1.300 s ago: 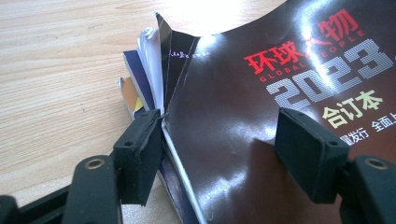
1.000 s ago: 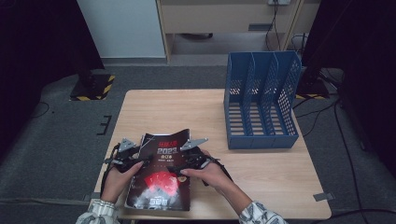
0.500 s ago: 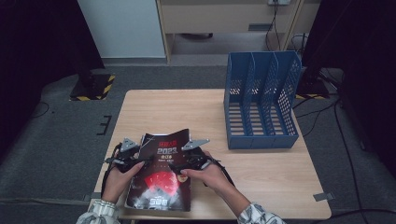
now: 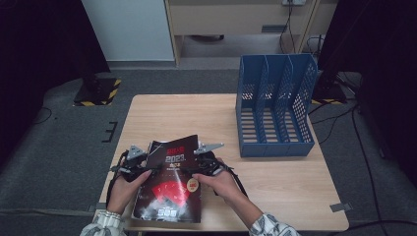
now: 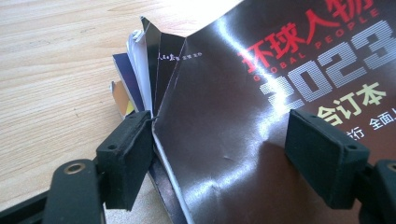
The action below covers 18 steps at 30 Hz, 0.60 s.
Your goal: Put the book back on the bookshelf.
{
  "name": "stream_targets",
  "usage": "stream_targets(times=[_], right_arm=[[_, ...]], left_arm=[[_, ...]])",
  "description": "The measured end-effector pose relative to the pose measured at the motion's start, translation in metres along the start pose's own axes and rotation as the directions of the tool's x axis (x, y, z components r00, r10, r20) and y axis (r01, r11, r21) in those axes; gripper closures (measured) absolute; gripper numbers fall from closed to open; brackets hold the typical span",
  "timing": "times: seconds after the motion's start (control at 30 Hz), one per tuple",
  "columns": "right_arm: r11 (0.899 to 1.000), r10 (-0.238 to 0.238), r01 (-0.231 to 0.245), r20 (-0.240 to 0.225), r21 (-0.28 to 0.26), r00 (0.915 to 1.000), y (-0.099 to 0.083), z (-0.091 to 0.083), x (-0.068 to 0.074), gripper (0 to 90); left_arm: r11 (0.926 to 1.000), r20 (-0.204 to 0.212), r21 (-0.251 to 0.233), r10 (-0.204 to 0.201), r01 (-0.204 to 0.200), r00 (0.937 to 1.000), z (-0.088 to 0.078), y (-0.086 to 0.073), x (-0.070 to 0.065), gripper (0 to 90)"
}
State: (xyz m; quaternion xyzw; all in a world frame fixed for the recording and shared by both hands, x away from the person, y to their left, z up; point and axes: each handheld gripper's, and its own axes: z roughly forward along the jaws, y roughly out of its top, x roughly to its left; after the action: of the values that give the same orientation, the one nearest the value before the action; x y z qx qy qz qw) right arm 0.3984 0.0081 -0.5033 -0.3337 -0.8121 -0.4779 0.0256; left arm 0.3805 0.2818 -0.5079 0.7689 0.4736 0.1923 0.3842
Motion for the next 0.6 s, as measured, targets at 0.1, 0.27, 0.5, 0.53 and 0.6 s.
stream_targets(times=[0.1, 0.27, 0.5, 0.53, 0.6], right_arm=[[1.0, 0.007, -0.007, 0.005, -0.006, 1.0, 0.002, -0.002, 0.0, 68.3], [0.997, 0.023, -0.023, 0.002, -0.067, 0.9997, 0.007, -0.011, -0.001, 78.3], [0.993, -0.017, 0.02, 0.028, -0.118, 0.9995, 0.015, -0.023, 0.001, 80.4], [0.992, -0.024, 0.029, 0.035, -0.126, 0.9991, 0.017, -0.026, 0.0, 80.7], [0.989, -0.035, 0.042, 0.048, -0.145, 0.9982, 0.019, -0.031, 0.0, 81.2]], left_arm=[[1.0, 0.007, -0.003, 0.001, -0.001, 1.0, -0.001, 0.001, 0.001, 23.5], [0.999, 0.017, -0.045, -0.005, 0.005, 0.9998, -0.004, 0.005, -0.001, 20.3], [0.996, 0.024, -0.09, 0.006, -0.004, 0.9997, -0.008, 0.008, -0.003, 13.7], [0.9954, 0.03, -0.095, 0.007, -0.004, 0.9995, -0.009, 0.008, -0.003, 13.6], [0.9948, 0.041, -0.102, 0.005, -0.001, 0.9991, -0.009, 0.008, -0.003, 13.1]])
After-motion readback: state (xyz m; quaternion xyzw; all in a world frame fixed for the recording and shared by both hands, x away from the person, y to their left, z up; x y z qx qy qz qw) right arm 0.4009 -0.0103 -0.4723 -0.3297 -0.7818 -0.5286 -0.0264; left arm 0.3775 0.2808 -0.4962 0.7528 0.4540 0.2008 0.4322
